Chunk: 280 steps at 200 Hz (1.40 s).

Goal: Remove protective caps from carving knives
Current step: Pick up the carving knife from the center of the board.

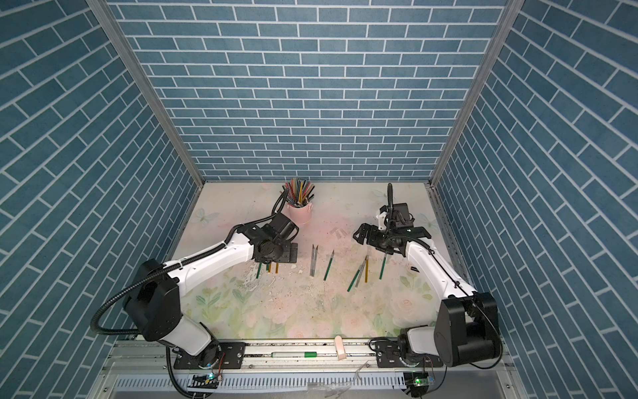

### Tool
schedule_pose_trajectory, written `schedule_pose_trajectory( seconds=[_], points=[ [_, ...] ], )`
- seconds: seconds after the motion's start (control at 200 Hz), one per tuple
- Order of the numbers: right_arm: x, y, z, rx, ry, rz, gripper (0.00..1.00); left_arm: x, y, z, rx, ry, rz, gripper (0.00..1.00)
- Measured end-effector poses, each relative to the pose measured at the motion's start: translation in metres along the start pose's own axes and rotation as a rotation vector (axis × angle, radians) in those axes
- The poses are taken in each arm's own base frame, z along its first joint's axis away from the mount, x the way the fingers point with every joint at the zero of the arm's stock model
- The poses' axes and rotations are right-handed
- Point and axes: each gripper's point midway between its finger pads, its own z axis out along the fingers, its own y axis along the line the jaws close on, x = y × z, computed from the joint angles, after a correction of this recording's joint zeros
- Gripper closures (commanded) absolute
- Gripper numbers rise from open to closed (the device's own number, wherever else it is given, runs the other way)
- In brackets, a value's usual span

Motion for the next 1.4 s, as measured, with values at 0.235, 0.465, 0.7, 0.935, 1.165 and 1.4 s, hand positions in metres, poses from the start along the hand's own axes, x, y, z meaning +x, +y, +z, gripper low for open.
schedule_pose_trajectory(
  seconds=[0.235, 0.465, 0.7, 0.935, 1.165, 1.4],
  points=[
    [-0.004, 0.002, 0.012, -0.014, -0.008, -0.037, 0.04, 0.005, -0.001, 0.019, -0.024, 0.035, 0.009, 0.03],
    [-0.006, 0.000, 0.027, -0.029, 0.000, -0.043, 0.04, 0.006, -0.002, 0.028, -0.038, 0.046, 0.012, 0.06],
    [-0.006, -0.002, 0.033, -0.033, 0.005, -0.041, 0.04, 0.012, 0.000, 0.054, -0.079, 0.090, 0.034, 0.23],
    [-0.008, -0.002, 0.033, -0.035, -0.002, -0.042, 0.04, 0.003, 0.005, 0.060, -0.073, 0.075, 0.007, 0.40],
    [-0.001, -0.009, 0.037, -0.027, 0.009, -0.032, 0.04, 0.008, 0.008, 0.069, -0.052, 0.085, -0.008, 0.49],
    [0.002, -0.014, 0.038, -0.021, 0.016, -0.022, 0.04, 0.015, 0.015, 0.078, -0.018, 0.110, -0.044, 0.53]
  ],
)
